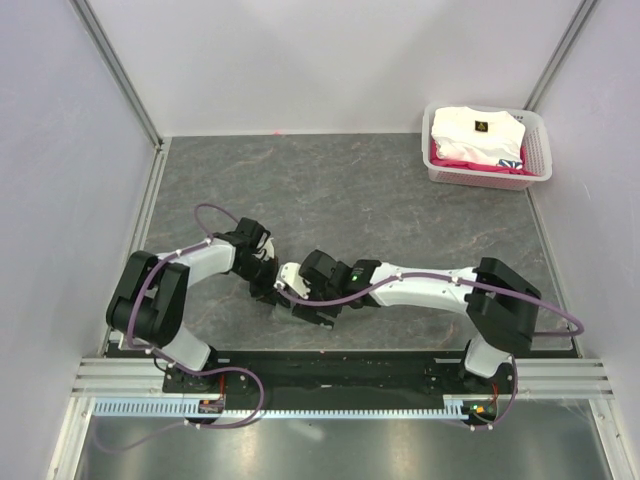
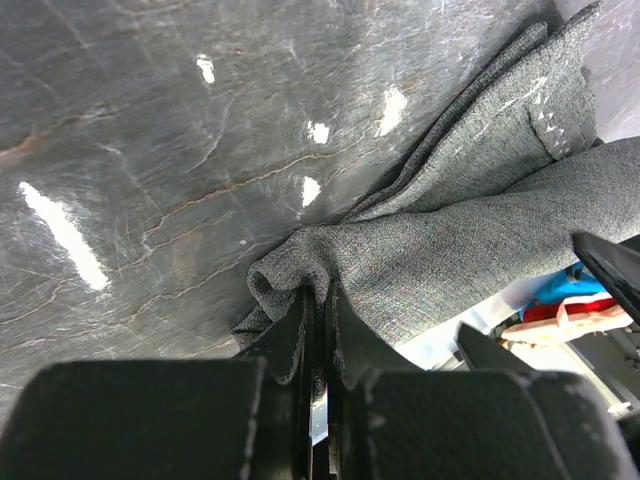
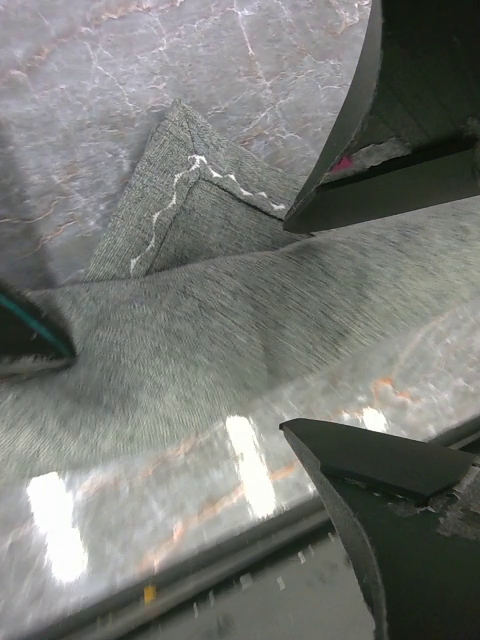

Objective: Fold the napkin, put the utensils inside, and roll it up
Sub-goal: Roll the napkin with the utensil

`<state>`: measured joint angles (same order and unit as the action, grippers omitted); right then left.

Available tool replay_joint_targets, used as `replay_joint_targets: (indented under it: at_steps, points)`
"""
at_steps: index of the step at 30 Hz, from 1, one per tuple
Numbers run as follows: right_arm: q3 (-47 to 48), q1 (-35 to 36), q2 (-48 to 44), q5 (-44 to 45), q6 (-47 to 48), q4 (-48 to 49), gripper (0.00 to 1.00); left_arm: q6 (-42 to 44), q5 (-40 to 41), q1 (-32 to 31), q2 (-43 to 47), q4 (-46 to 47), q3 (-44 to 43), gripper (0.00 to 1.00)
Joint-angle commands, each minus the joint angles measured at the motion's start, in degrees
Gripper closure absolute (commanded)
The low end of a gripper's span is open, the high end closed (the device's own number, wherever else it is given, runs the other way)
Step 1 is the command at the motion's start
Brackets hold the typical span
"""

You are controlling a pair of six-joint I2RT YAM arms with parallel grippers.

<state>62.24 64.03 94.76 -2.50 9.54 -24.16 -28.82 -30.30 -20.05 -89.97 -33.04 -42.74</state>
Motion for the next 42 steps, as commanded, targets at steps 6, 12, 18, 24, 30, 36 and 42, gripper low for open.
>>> replay_joint_targets:
  at_steps: [6,12,18,24,30,36,42]
  points:
    - [1.2,0.4,5.9,4.4,3.3,1.4,0.19,3.7,2.3,-0.2,-2.0,-0.3,-1.6,0.98]
    - [2.8,-0.4,9.0,-0.2,3.4,-0.2,0.39,4.6,1.7,-0.2,-2.1,-0.3,-2.3,0.98]
    - [4.9,-2.9,12.4,-9.3,2.9,-5.4,0.65,4.0,5.0,0.4,1.2,-1.8,-5.0,0.72]
    - [4.5,-6.1,14.8,-18.6,2.0,-8.2,0.68,4.9,10.7,4.0,5.4,-5.6,-6.5,0.35]
    - [4.8,-9.0,16.9,-26.4,1.5,-9.5,0.69,4.8,13.0,6.1,9.3,-6.5,-3.5,0.33]
    - [7.2,-12.5,21.3,-34.1,2.2,-12.7,0.70,4.8,8.8,6.1,17.1,-2.0,0.1,0.33]
    - [9.3,-15.3,25.1,-39.7,2.3,-14.2,0.70,4.3,-0.4,6.1,19.0,2.5,5.0,0.35]
